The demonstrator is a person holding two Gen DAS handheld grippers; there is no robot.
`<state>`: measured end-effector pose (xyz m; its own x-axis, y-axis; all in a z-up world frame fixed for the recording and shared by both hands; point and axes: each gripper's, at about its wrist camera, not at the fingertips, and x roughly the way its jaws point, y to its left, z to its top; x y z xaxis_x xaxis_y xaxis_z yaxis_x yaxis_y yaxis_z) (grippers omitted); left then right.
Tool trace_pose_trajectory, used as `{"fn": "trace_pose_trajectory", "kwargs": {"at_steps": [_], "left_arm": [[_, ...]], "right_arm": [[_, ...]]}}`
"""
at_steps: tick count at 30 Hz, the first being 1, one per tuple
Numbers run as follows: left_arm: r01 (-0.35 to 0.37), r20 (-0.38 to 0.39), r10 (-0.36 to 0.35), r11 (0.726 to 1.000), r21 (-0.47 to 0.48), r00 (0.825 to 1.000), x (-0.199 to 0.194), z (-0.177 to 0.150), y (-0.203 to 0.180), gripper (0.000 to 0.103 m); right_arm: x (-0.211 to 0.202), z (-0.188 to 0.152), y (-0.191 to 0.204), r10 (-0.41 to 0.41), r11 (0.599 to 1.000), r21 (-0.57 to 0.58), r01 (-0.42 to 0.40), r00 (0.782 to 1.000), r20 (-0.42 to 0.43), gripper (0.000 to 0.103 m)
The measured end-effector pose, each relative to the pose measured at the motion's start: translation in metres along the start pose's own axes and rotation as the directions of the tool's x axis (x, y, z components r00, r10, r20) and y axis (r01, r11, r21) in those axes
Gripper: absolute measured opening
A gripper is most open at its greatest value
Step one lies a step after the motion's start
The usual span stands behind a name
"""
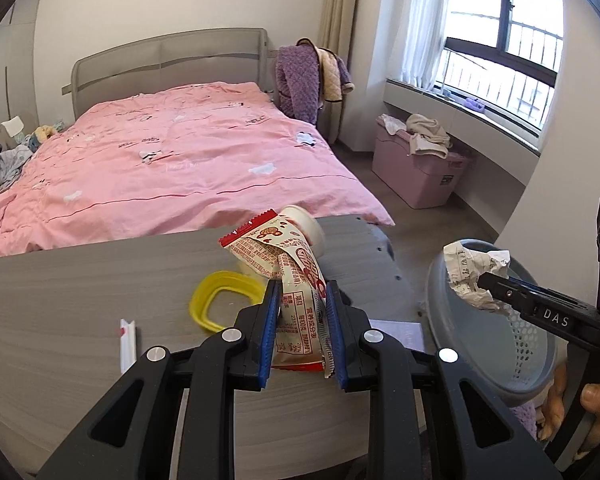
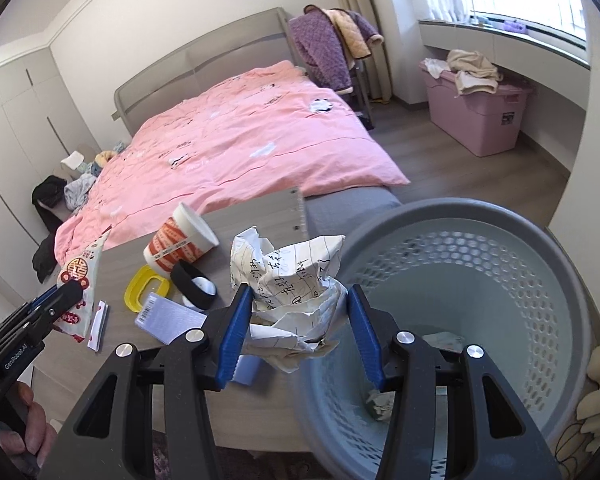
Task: Collect trash
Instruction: 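Carry the snack wrapper and crumpled paper over the grey basket with both grippers, then open both grippers to drop the wrapper and paper into the basket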
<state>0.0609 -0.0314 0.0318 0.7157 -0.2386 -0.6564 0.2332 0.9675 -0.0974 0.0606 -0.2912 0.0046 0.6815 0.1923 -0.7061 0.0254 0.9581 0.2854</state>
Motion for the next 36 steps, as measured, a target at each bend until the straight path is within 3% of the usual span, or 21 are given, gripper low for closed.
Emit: {"fn": "trace_pose_trajectory", "kwargs": {"at_steps": [6,14,22,27,30,32,36], "left_arm": [[0.106,-0.026,-0.105,0.990,0.087,0.994,0.019,0.011,-0.067,0.023],[0.232,-0.108,-0.214,0.954,0.190,0.971,0.043,0.005,-0.144,0.023],[0.294,-0.188,-0.253,0.925,0.239,0.949,0.064,-0.008,-0.188,0.023],[0.300,-0.210,-0.251,0.920,0.251,0.945,0.070,-0.012,-0.201,0.023],[0.297,-0.216,-0.245,0.919,0.260,0.945,0.072,-0.013,-0.206,0.034],[0.291,-0.214,-0.239,0.920,0.262,0.947,0.073,-0.012,-0.207,0.047],[0.284,-0.214,-0.232,0.923,0.260,0.949,0.073,-0.013,-0.206,0.049]], "right_arm": [[-0.021,-0.007,-0.046,-0.066,0.997,0.046,0.066,0.998,0.003,0.048],[-0.037,-0.018,-0.097,-0.135,0.985,0.104,0.135,0.991,-0.011,0.048],[-0.043,-0.031,-0.128,-0.149,0.977,0.151,0.150,0.989,-0.020,0.048],[-0.043,-0.036,-0.140,-0.148,0.974,0.171,0.150,0.989,-0.026,0.051],[-0.045,-0.039,-0.142,-0.152,0.972,0.178,0.154,0.988,-0.025,0.053],[-0.045,-0.040,-0.145,-0.154,0.970,0.186,0.155,0.988,-0.020,0.057],[-0.048,-0.040,-0.149,-0.155,0.969,0.194,0.154,0.988,-0.010,0.059]]}}
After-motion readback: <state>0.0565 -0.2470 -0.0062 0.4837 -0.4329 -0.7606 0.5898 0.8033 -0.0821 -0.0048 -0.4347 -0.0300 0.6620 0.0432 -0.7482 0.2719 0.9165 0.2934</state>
